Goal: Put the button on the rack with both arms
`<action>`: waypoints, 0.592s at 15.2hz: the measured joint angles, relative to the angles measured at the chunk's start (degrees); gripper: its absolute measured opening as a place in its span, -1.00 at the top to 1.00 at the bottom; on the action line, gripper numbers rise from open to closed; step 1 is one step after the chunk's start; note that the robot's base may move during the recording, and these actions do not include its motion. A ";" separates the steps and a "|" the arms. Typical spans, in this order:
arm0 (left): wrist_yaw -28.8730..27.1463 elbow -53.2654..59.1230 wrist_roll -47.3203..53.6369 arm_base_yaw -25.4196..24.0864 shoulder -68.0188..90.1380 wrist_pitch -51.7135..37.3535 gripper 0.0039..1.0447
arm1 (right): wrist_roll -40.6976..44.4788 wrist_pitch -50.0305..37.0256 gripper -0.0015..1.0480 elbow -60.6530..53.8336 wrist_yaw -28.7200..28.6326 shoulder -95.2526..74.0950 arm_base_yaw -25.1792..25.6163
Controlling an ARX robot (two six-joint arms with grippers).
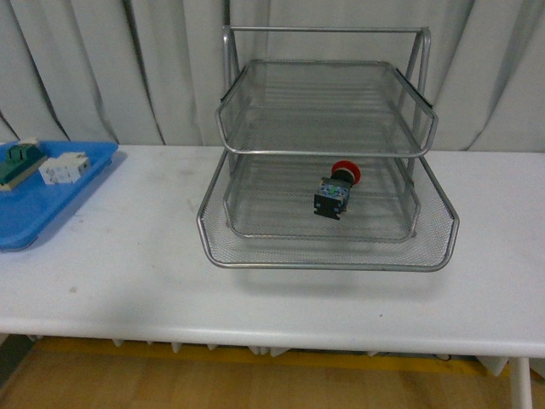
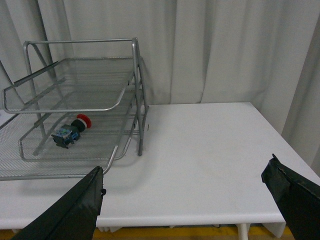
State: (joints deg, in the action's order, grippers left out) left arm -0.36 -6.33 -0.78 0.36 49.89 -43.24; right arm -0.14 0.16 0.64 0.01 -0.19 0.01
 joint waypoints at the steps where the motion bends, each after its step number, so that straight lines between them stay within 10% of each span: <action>1: -0.42 1.16 -0.02 -0.70 -2.27 1.73 0.97 | 0.00 0.04 -0.87 0.00 0.02 0.00 0.00; 9: 0.35 5.79 -0.02 -0.31 -19.50 13.46 0.97 | 0.00 0.04 -0.87 0.00 0.02 0.00 0.00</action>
State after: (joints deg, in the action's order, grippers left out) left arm -0.01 -0.54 -0.80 0.05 30.39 -29.78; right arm -0.14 0.21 0.64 0.03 -0.19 0.01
